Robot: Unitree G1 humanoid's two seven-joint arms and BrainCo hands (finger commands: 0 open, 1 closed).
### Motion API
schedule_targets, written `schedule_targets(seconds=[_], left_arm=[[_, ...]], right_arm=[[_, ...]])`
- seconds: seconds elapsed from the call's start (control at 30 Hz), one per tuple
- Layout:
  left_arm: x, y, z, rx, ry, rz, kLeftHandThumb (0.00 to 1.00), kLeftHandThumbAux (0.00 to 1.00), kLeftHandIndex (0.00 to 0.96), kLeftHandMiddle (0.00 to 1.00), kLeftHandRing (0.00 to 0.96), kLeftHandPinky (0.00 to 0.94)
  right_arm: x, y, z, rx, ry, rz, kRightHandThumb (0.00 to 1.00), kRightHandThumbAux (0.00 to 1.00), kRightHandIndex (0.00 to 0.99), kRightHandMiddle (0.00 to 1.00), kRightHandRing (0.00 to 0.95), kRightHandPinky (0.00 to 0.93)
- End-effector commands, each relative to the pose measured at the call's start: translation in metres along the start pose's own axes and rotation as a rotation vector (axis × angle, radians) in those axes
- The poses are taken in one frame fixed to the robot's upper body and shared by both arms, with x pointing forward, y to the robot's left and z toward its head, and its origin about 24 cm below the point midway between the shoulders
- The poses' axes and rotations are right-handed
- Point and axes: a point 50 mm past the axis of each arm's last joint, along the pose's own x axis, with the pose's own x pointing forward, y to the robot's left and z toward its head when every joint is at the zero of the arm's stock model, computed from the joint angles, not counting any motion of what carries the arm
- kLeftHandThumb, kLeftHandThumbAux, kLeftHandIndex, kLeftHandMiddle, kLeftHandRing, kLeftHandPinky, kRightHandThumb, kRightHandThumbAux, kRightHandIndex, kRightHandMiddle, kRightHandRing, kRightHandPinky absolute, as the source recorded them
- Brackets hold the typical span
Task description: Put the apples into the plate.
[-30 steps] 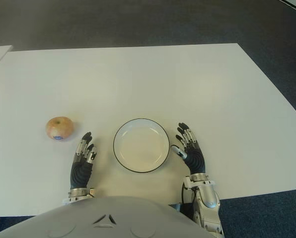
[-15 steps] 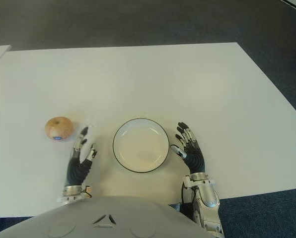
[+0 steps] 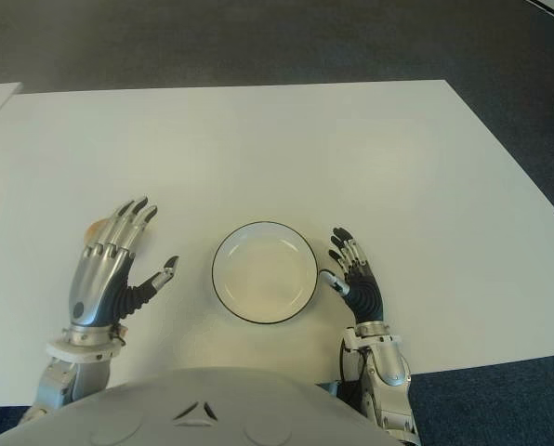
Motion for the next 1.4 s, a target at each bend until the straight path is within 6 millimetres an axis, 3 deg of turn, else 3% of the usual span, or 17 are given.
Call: schedule_targets(seconds=[0.03, 0.2, 0.47, 0.83, 1.4], left_arm=[[0.021, 0.017, -0.015, 0.356, -0.125, -0.101, 0.27, 0.371, 0.045, 0.003, 0.0, 0.0], [0.042, 0.011, -0.046, 0.504, -0.164, -0.213, 0.283, 0.313, 0.031, 0.0, 0.0, 0.0], [0.051, 0.019, -0.057, 0.608, -0.234, -0.324, 0.301, 0.272, 0.003, 0.0, 0.0, 0.0], [0.064, 0.005, -0.08, 0.635, -0.229, -0.418, 0.285, 0.243, 0.0, 0.0, 0.0, 0.0], [0.065, -0.018, -0.112, 0.603, -0.177, -0.509, 0.292, 0.238, 0.022, 0.0, 0.0, 0.0]], right_arm=[[-0.013, -0.001, -0.034, 0.028, 0.223, -0.026, 0.209, 0.612, 0.014, 0.05, 0.017, 0.03], [-0.012, -0.002, -0.035, 0.027, 0.227, -0.018, 0.197, 0.608, 0.012, 0.047, 0.013, 0.018], [-0.011, -0.004, -0.036, 0.027, 0.223, -0.017, 0.179, 0.61, 0.012, 0.043, 0.01, 0.029], [-0.013, -0.009, -0.037, 0.036, 0.225, -0.03, 0.198, 0.611, 0.026, 0.06, 0.024, 0.04], [-0.016, -0.014, -0.034, 0.034, 0.214, -0.036, 0.196, 0.619, 0.034, 0.059, 0.026, 0.049]])
